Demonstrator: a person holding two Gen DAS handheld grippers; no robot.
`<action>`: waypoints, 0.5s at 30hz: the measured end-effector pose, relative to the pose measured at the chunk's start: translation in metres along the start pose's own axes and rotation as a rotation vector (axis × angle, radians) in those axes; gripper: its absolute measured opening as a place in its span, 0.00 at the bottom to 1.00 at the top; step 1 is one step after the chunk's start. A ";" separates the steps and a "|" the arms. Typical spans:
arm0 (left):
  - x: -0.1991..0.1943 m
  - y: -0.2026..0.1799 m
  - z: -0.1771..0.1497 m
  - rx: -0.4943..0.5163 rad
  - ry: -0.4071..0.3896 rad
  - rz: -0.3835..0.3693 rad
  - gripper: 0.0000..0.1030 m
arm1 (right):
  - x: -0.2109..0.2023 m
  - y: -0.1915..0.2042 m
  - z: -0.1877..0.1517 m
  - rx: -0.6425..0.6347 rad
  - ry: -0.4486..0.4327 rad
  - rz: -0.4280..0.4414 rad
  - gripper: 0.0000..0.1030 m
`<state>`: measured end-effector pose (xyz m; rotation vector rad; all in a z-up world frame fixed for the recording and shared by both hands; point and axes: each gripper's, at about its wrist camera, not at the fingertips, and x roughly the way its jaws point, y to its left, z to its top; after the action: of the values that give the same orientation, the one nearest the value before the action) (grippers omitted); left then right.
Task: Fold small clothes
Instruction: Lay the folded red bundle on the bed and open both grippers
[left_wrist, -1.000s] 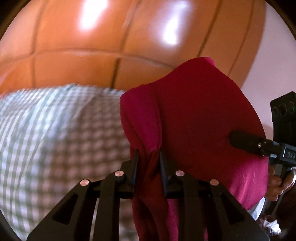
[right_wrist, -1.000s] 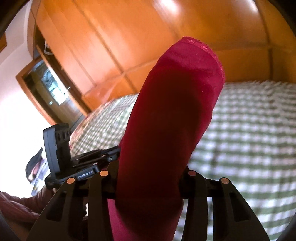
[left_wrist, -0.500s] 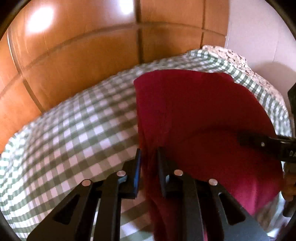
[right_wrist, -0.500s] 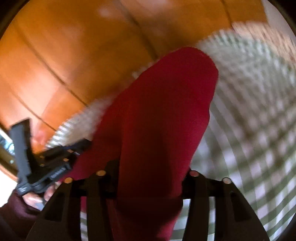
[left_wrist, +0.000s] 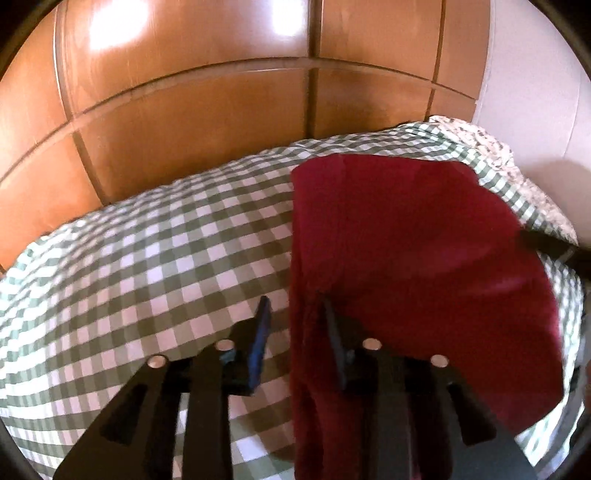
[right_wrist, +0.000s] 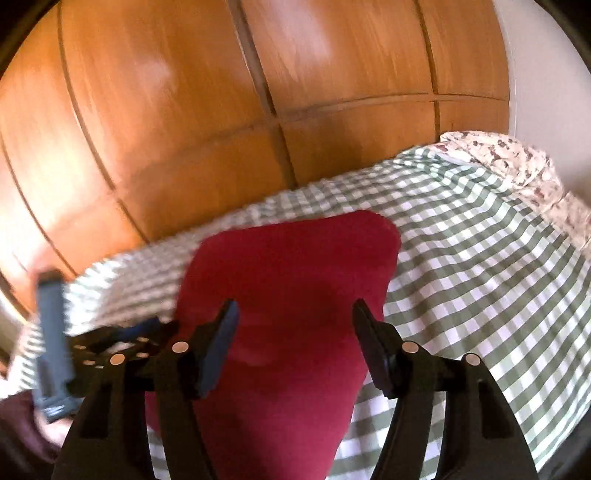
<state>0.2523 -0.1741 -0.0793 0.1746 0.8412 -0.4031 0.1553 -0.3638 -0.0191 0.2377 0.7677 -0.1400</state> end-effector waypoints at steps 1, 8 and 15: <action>-0.002 0.002 0.000 -0.007 0.001 0.001 0.36 | 0.019 0.001 -0.006 0.005 0.065 -0.016 0.61; -0.037 0.014 -0.005 -0.073 -0.036 0.011 0.46 | 0.020 0.003 -0.025 0.021 0.081 -0.139 0.66; -0.082 0.019 -0.023 -0.103 -0.096 0.055 0.62 | -0.026 0.035 -0.040 0.051 0.006 -0.195 0.77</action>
<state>0.1952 -0.1272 -0.0323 0.0825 0.7594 -0.3135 0.1171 -0.3182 -0.0227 0.2116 0.7936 -0.3443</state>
